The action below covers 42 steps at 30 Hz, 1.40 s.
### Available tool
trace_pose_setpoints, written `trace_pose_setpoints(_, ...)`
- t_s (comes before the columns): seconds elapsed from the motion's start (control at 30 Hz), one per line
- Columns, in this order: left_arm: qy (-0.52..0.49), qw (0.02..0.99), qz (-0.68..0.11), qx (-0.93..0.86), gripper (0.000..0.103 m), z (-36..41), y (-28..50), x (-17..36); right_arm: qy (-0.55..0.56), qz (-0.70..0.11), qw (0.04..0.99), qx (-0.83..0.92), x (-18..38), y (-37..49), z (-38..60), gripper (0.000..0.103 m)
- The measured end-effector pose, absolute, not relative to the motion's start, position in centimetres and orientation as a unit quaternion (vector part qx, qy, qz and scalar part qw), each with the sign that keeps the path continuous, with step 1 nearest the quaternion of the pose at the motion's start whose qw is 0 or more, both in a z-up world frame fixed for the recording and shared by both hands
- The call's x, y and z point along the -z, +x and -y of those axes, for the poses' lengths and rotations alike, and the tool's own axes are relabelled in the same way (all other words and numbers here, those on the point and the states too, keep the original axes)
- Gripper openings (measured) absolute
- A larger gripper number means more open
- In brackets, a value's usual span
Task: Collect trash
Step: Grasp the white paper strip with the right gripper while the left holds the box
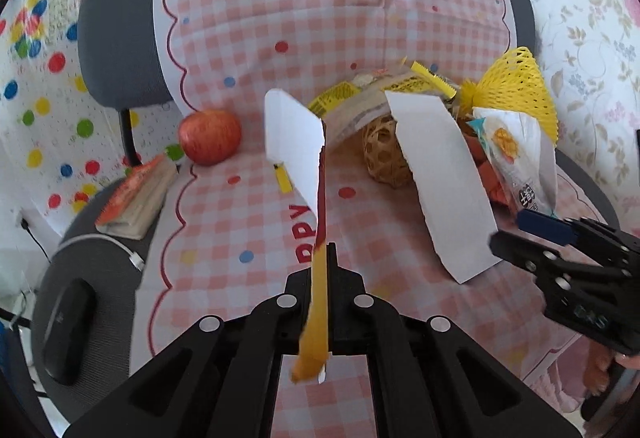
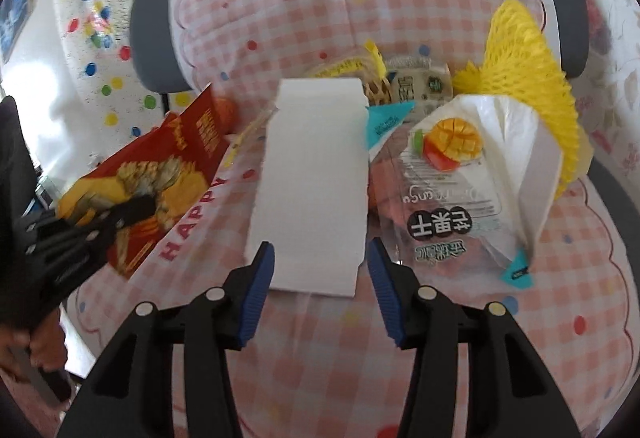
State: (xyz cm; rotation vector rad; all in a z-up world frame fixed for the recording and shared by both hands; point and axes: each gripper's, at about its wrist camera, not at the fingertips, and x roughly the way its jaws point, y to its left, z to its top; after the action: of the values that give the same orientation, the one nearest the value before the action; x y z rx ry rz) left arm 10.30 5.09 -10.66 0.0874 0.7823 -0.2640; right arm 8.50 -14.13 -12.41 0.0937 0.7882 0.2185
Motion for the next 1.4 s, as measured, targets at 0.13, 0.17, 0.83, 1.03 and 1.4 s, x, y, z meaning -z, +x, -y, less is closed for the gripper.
trace_pose_setpoints(0.13,0.039,0.914,-0.379,0.141,0.001,-4.9,10.4,11.3,0.06,-0.396,0.911,-0.099,13.4,10.2,14.3,0.061)
trace_pose_setpoints(0.17,0.037,0.913,-0.38,0.144,0.001,-4.9,10.5,11.3,0.065,-0.398,0.91,-0.098,13.6,10.5,14.3,0.063)
trace_pose_setpoints(0.83,0.024,0.929,-0.335,0.155,0.001,-5.6,8.2,8.7,0.033,-0.312,0.945,-0.092,9.1,7.6,14.7,0.002)
trace_pose_setpoints(1.03,0.028,0.927,-0.317,0.199,0.001,-3.3,5.3,8.5,-0.005,-0.323,0.943,-0.079,7.3,3.9,15.6,0.002)
trace_pose_setpoints(1.4,0.032,0.914,-0.365,0.173,0.044,-3.0,4.4,11.0,-0.034,-0.342,0.936,-0.083,8.5,1.9,15.0,0.002)
